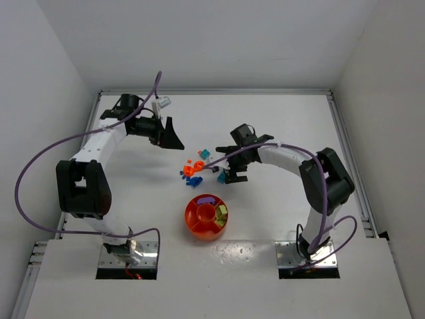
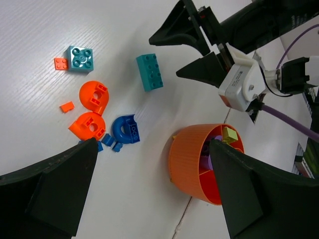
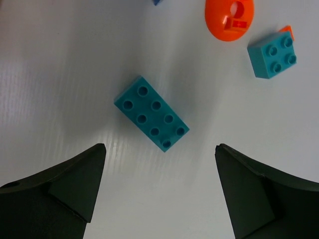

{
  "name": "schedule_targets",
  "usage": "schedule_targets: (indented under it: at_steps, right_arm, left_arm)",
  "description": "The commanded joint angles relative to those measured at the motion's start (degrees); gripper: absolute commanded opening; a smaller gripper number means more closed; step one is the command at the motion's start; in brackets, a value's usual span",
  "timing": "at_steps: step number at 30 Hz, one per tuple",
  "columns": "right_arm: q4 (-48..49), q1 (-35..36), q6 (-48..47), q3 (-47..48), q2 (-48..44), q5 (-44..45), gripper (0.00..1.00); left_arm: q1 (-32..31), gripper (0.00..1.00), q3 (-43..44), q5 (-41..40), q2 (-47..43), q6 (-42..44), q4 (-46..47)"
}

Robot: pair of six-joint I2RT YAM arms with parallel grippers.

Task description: Sort the legos into containers by color

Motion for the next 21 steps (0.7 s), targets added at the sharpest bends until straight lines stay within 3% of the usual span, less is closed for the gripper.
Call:
schedule_targets:
  at_steps: [1, 10, 14, 21]
  right_arm:
    - [1.9, 0.9, -5.0, 2.4, 2.1, -3.4, 0.91]
    - [-2.4, 1.9, -9.7, 8.2, 8.0, -5.8, 0.91]
    - [-5.9, 1.9, -11.4, 10.0, 10.2, -6.4, 0.82]
    - [-13.5, 1.9, -12.4, 11.6, 13.3, -6.4, 0.53]
  left_arm:
    - [1.2, 1.0, 2.0, 2.8, 0.2, 1.2, -0.6]
    - [2.2, 1.0, 3.1, 3.9, 2.5, 4.9, -5.0]
    - [2.8, 1.0, 3.1, 4.4, 2.5, 6.0, -6.3]
    - [3.8, 1.0, 4.2, 4.9, 4.6, 9.2, -9.1]
